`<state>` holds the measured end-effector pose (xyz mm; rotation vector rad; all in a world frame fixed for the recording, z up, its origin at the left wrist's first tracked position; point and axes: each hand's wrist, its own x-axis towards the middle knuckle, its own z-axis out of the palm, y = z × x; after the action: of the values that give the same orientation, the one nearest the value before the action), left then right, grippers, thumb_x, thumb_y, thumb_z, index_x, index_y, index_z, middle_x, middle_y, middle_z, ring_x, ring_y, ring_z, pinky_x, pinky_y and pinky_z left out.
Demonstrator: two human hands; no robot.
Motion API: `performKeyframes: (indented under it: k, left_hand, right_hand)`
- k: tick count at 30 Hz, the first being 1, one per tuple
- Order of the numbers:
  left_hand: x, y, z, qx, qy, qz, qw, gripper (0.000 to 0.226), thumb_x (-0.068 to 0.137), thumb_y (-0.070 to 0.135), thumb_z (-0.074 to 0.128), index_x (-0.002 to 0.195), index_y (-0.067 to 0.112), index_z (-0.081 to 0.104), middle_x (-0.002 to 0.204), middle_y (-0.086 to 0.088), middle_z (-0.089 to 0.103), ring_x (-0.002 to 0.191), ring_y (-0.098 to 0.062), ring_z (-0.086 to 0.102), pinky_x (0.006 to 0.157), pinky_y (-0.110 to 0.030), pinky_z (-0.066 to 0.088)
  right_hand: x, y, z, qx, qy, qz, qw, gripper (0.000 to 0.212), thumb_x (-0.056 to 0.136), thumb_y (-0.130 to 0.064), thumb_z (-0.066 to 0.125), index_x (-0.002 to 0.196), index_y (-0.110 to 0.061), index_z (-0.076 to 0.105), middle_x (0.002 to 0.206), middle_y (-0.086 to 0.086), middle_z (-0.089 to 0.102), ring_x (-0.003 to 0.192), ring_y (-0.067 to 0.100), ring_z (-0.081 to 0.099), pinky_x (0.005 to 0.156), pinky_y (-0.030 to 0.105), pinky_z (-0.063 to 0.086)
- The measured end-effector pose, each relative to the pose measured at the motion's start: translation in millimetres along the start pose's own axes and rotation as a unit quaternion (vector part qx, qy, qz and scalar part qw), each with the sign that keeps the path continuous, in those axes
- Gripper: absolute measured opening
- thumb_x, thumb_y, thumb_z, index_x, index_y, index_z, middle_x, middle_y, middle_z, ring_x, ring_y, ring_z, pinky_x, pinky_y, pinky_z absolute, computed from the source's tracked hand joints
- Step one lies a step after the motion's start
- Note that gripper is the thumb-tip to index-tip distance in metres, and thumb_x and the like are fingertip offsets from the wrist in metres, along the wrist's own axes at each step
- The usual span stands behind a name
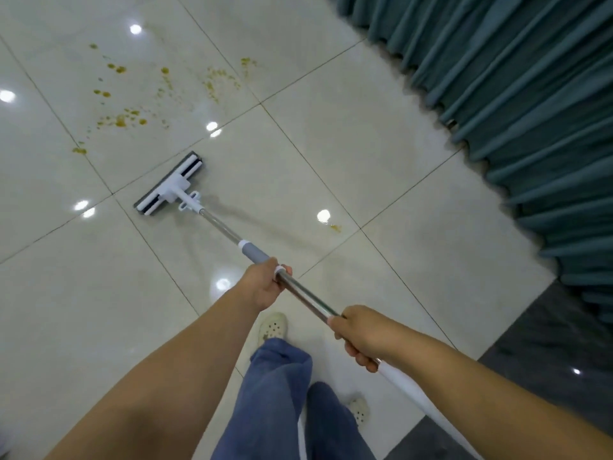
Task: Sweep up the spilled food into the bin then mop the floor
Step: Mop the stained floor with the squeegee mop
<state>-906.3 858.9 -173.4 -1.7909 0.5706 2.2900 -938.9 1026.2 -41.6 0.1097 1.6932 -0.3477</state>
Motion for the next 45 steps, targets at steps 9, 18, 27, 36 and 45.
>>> performKeyframes:
  k: [9,18,27,36,45]
  left_hand:
    - [-79.7,-255.9,51.5,0.098,-0.025,-0.139,0.985,0.014,0.099,0.003,0.039,0.085,0.006,0.038,0.075,-0.011,0.041,0.059,-0.019,0.042,0.039,-0.023,0.052]
    - [-146.9,-468.4,92.0,0.244,-0.061,-0.22,0.943,0.008,0.1,0.009,0.039,0.093,0.006,0.037,0.08,-0.012,0.043,0.059,-0.017,0.044,0.044,-0.025,0.053]
    - [-135.3,-463.9,146.7,0.303,-0.094,-0.194,0.928,0.013,0.098,0.004,0.043,0.108,0.003,0.036,0.083,-0.014,0.044,0.065,-0.019,0.049,0.053,-0.033,0.055]
    - [-63.2,-306.4,216.9,0.272,-0.098,-0.134,0.948,0.003,0.096,0.002,0.045,0.096,0.002,0.042,0.086,-0.014,0.043,0.063,-0.021,0.049,0.054,-0.034,0.055]
    - [28.3,-90.5,270.1,0.219,-0.089,-0.012,0.972,0.016,0.096,0.006,0.05,0.109,-0.001,0.043,0.084,-0.012,0.046,0.063,-0.021,0.054,0.049,-0.027,0.056]
  right_hand:
    - [-91.9,278.5,10.9,0.033,0.054,0.012,0.998,0.028,0.099,-0.037,0.043,0.083,-0.015,0.049,0.06,0.0,0.049,0.025,0.002,0.04,0.032,0.014,0.03]
    - [-188.6,486.9,48.0,0.172,0.081,0.067,0.98,0.027,0.1,-0.027,0.045,0.079,-0.01,0.045,0.051,0.005,0.043,0.025,0.008,0.036,0.029,0.016,0.026]
    - [-182.2,485.3,20.2,0.218,0.101,0.069,0.968,0.028,0.1,-0.032,0.041,0.083,-0.01,0.044,0.055,0.008,0.043,0.029,0.012,0.039,0.029,0.018,0.031]
    - [-114.2,338.6,-81.6,0.208,0.097,0.046,0.972,0.031,0.1,-0.033,0.04,0.079,-0.012,0.047,0.056,0.006,0.048,0.025,0.006,0.037,0.03,0.016,0.03]
    - [-18.6,127.1,-181.7,0.212,0.078,0.024,0.974,0.028,0.098,-0.033,0.04,0.09,-0.007,0.049,0.061,0.006,0.045,0.034,0.012,0.038,0.034,0.016,0.033]
